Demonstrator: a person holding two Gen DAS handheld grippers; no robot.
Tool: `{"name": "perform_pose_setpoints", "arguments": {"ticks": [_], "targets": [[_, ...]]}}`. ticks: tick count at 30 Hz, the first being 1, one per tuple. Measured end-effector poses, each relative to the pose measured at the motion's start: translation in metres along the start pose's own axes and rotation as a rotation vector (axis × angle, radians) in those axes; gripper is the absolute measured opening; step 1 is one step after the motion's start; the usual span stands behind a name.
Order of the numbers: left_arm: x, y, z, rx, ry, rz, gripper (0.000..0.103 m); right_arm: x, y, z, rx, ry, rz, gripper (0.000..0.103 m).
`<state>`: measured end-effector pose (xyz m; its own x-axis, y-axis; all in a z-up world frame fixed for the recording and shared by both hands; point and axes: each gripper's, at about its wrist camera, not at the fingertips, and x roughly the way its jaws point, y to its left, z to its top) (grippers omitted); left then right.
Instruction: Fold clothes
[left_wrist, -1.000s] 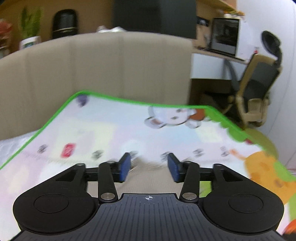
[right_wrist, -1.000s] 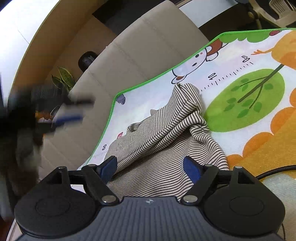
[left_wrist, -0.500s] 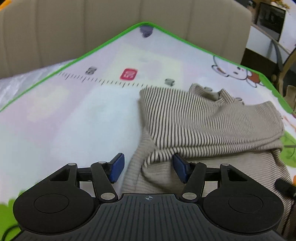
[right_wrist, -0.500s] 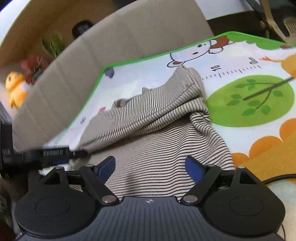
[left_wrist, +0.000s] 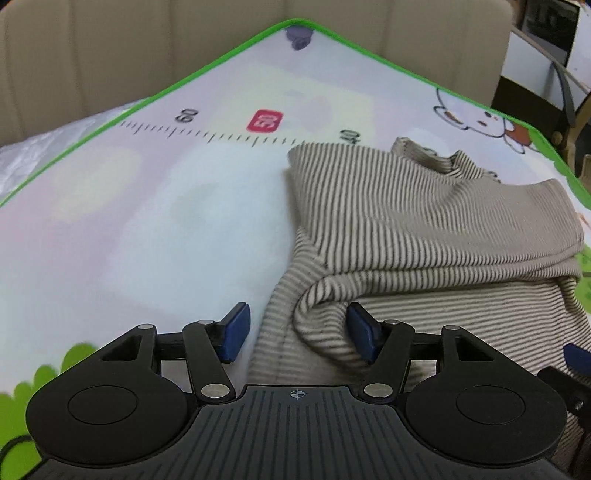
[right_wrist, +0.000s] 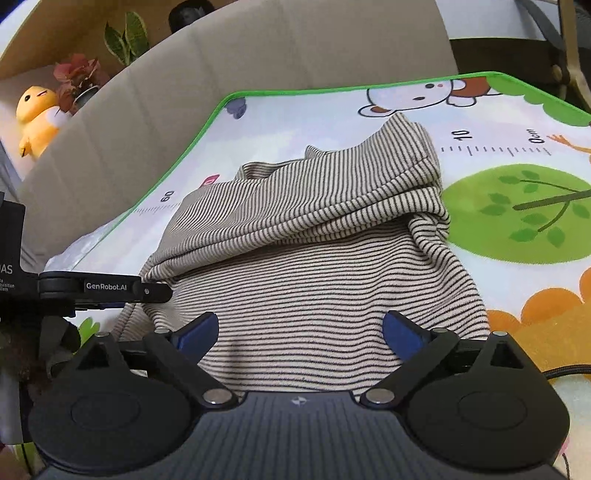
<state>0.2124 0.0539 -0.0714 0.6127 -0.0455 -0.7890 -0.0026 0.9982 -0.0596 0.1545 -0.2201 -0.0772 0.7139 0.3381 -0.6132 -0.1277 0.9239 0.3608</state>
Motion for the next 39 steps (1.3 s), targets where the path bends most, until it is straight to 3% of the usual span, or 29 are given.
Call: {"name": "perform_pose_setpoints", "arguments": {"ticks": [10,11,13,15,19,24,27,33,36,39], "targets": [[-0.012,0.006,-0.007,-0.045,0.021,0.025,0.067,-0.003,0.005,0.005,-0.059,0.039,-0.003,0.095],[-0.012,0.007,-0.007,-0.051,0.022,0.021,0.067,-0.004,0.006,0.007,-0.066,0.045,-0.004,0.092],[-0.016,0.01,-0.005,-0.073,0.015,0.004,0.068,-0.01,0.003,0.018,-0.073,0.03,-0.006,0.063],[-0.022,0.013,-0.002,-0.101,-0.013,-0.037,0.068,-0.019,-0.001,0.034,-0.084,-0.019,-0.033,0.047],[-0.037,0.014,0.01,-0.133,-0.119,-0.151,0.067,-0.022,-0.016,0.074,-0.1,-0.134,-0.142,0.047],[-0.032,-0.004,0.022,-0.079,-0.19,-0.255,0.067,0.014,-0.026,0.101,-0.084,-0.093,-0.179,0.049],[-0.023,-0.011,0.018,-0.04,-0.163,-0.25,0.068,0.036,-0.032,0.117,-0.074,-0.068,-0.201,0.006],[-0.015,-0.004,0.02,-0.062,-0.155,-0.239,0.076,0.002,-0.011,0.139,-0.107,-0.215,-0.105,0.004],[-0.01,0.001,0.022,-0.09,-0.152,-0.202,0.084,0.01,-0.021,0.122,-0.157,-0.165,-0.187,0.004],[-0.004,0.003,0.022,-0.092,-0.143,-0.118,0.089,0.034,-0.05,0.09,-0.145,-0.036,-0.269,0.006]]}}
